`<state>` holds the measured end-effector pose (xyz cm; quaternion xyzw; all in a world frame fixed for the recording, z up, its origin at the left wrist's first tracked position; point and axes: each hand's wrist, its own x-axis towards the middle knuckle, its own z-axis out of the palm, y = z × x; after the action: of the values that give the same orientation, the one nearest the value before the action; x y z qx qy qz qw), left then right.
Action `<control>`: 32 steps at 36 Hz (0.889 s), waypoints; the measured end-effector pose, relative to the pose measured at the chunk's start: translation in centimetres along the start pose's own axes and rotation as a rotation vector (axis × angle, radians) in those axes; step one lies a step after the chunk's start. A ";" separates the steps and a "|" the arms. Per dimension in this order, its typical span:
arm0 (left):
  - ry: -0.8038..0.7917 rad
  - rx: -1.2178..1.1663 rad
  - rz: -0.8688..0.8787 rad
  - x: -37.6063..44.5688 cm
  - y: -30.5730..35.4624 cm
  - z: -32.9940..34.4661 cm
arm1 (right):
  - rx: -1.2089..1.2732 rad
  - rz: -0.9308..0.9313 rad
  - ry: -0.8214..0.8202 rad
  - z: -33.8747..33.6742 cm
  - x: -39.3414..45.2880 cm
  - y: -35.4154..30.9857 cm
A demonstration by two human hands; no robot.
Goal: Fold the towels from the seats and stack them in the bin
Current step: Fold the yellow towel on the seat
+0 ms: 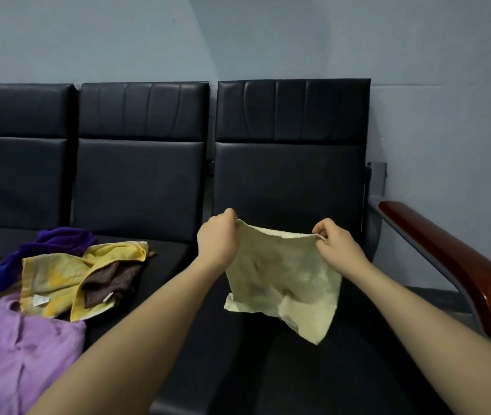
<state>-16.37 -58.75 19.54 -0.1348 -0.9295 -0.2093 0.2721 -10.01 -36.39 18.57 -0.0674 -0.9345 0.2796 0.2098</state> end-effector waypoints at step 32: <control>0.040 -0.013 -0.033 6.7 2.0 -2.2 | 0.556 0.177 0.637 -2.1 5.9 -2.4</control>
<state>-20.09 -57.07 25.62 -0.1170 -0.9247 -0.2223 0.2861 -14.46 -35.93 23.63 -0.1710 -0.7028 0.5030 0.4730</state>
